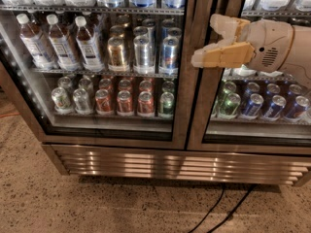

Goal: Open left fridge door

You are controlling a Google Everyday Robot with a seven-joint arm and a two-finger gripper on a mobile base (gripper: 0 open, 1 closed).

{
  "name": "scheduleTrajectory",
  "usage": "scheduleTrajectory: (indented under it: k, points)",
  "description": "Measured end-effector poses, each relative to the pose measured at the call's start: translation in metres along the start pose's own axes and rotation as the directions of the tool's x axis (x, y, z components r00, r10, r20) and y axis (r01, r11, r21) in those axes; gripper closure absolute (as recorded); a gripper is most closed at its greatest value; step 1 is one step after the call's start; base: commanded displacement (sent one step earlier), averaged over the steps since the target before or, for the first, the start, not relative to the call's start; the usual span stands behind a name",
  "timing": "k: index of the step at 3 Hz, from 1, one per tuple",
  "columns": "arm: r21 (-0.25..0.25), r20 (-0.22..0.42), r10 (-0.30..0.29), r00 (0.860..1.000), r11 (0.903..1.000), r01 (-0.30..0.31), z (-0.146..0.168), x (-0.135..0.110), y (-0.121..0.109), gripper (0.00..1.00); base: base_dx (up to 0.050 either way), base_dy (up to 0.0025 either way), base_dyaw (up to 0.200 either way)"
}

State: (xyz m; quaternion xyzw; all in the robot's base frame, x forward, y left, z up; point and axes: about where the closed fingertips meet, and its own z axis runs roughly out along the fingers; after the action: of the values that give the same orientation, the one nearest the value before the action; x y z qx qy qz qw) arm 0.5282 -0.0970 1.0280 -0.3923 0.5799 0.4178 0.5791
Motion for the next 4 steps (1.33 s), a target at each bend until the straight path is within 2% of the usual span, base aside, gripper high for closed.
scheduleTrajectory:
  k: [1,2,4]
  points:
    - [0.080,0.027,0.011,1.000,0.9967,-0.013,-0.025,-0.004,-0.010,0.00,0.000,0.00000,0.000]
    - [0.080,0.027,0.011,1.000,0.9967,-0.013,-0.025,-0.004,-0.010,0.00,0.000,0.00000,0.000]
    - [0.179,-0.052,0.048,0.997,0.9831,-0.038,0.020,-0.022,-0.032,0.00,0.000,0.00000,0.000]
